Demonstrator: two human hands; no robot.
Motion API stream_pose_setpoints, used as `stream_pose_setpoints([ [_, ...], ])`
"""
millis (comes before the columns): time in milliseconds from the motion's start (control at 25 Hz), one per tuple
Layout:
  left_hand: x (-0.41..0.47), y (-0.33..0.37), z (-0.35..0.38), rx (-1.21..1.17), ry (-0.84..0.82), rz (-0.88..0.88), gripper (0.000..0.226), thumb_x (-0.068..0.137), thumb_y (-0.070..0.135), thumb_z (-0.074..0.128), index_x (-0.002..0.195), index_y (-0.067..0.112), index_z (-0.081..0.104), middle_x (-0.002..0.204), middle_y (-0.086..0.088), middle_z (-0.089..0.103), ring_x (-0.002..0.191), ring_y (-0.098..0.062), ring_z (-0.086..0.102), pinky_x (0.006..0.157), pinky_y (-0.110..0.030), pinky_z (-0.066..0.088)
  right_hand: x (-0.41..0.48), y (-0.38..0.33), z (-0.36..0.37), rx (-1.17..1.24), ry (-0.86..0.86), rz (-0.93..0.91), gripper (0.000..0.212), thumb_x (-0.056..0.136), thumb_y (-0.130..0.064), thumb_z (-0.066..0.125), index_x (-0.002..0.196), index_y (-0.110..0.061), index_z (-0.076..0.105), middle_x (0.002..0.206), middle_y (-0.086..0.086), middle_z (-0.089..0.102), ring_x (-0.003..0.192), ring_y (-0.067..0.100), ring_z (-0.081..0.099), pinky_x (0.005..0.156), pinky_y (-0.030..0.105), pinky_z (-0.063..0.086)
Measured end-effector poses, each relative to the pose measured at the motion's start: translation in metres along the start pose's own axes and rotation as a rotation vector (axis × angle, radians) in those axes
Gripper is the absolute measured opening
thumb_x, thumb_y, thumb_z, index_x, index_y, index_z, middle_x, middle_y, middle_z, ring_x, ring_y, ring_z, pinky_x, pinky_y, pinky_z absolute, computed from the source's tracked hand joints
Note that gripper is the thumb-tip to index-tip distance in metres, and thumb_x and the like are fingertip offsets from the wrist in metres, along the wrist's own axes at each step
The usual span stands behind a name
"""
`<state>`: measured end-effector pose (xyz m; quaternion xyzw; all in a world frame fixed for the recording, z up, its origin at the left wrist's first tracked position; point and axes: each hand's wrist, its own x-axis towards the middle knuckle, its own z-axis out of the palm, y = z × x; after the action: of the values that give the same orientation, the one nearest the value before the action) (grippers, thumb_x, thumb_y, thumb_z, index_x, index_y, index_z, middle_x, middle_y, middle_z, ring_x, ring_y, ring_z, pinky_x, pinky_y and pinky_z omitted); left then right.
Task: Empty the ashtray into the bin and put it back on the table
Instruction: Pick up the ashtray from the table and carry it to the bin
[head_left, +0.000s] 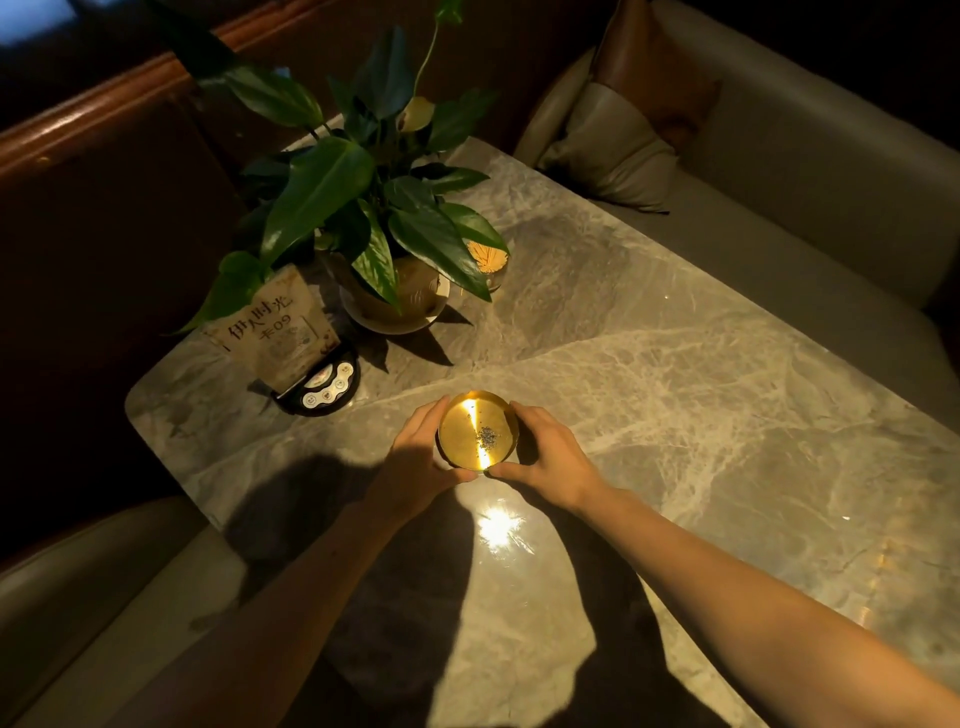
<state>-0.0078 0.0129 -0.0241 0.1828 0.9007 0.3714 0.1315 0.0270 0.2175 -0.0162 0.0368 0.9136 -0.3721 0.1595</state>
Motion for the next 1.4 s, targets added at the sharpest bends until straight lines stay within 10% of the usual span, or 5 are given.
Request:
stream_pose_setpoints([
  [320, -0.006, 0.023, -0.01, -0.248, -0.027, -0.106, 0.099, 0.055, 0.026, 0.091, 0.141, 0.012, 0.044, 0.138, -0.003, 0.05, 0.124, -0.018, 0.053, 0.095, -0.013, 0.046, -0.026, -0.003, -0.021, 0.132, 0.072, -0.056, 0.092, 0.065, -0.042, 0.086, 0.142, -0.018, 0.042, 0.132, -0.003, 0.05, 0.115, 0.006, 0.046, 0.092, 0.005, 0.033],
  [520, -0.019, 0.075, -0.018, -0.388, -0.03, -0.007, 0.1, 0.052, 0.039, 0.09, 0.14, 0.022, 0.045, 0.139, 0.004, 0.048, 0.126, -0.01, 0.051, 0.102, -0.025, 0.047, -0.071, -0.004, -0.057, 0.224, 0.186, -0.088, 0.09, 0.065, -0.034, 0.088, 0.141, -0.018, 0.044, 0.131, -0.007, 0.049, 0.119, 0.01, 0.051, 0.102, 0.022, 0.042],
  [840, -0.049, 0.18, 0.008, -0.333, -0.107, 0.159, 0.091, 0.054, 0.034, 0.093, 0.132, 0.035, 0.046, 0.133, 0.014, 0.048, 0.118, 0.012, 0.046, 0.095, -0.002, 0.037, -0.183, 0.021, -0.11, 0.327, 0.397, -0.064, 0.084, 0.063, -0.034, 0.089, 0.137, -0.024, 0.049, 0.133, -0.008, 0.052, 0.121, 0.008, 0.053, 0.104, 0.039, 0.046],
  [1400, -0.144, 0.388, 0.137, -0.356, -0.332, 0.43, 0.091, 0.051, 0.033, 0.094, 0.13, 0.039, 0.047, 0.13, 0.019, 0.051, 0.119, 0.009, 0.049, 0.095, -0.004, 0.039, -0.447, 0.112, -0.194, 0.363, 0.727, 0.065, 0.085, 0.058, -0.042, 0.089, 0.134, -0.028, 0.053, 0.13, -0.009, 0.056, 0.12, 0.008, 0.055, 0.102, 0.039, 0.049],
])
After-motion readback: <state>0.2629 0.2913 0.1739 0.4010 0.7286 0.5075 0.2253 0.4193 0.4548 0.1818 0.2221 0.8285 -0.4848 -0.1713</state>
